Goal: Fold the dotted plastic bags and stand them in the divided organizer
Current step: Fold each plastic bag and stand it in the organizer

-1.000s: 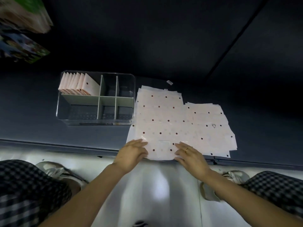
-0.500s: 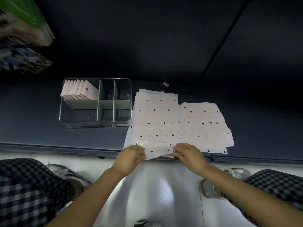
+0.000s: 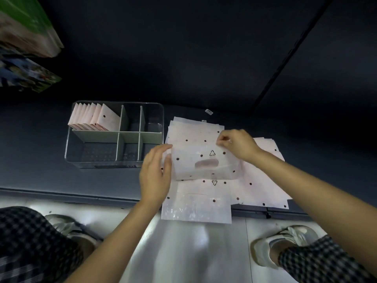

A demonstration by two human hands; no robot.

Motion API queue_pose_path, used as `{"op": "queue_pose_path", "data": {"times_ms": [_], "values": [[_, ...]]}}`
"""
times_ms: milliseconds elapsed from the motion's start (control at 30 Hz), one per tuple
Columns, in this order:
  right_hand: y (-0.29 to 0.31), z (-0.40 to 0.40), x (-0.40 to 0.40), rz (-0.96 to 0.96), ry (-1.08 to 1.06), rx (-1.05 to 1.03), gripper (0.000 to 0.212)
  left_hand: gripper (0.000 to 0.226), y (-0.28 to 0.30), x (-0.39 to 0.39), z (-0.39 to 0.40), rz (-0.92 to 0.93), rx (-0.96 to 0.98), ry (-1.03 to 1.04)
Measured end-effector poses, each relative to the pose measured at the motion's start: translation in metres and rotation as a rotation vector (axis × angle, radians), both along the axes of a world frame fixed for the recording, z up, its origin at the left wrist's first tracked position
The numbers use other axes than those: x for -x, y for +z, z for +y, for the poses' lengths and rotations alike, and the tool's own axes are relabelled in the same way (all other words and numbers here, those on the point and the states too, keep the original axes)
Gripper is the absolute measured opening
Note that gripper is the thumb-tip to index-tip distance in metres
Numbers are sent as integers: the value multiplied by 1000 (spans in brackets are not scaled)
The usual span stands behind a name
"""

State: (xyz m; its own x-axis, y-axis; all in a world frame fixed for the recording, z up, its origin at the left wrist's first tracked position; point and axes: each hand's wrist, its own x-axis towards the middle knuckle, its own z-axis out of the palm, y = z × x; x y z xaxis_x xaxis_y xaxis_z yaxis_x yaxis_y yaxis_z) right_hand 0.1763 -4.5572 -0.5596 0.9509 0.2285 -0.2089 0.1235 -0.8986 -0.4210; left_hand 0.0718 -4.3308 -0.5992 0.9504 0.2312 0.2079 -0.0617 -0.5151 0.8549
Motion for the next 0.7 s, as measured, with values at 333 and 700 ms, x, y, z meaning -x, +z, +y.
{"op": "queue_pose_path", "data": {"times_ms": [333, 700], "values": [[-69, 16, -67, 74, -145, 243, 21, 67, -74, 5, -19, 175, -822, -617], [-86, 26, -10, -251, 3, 113, 38, 77, -101, 8, -15, 329, -961, -682]]}}
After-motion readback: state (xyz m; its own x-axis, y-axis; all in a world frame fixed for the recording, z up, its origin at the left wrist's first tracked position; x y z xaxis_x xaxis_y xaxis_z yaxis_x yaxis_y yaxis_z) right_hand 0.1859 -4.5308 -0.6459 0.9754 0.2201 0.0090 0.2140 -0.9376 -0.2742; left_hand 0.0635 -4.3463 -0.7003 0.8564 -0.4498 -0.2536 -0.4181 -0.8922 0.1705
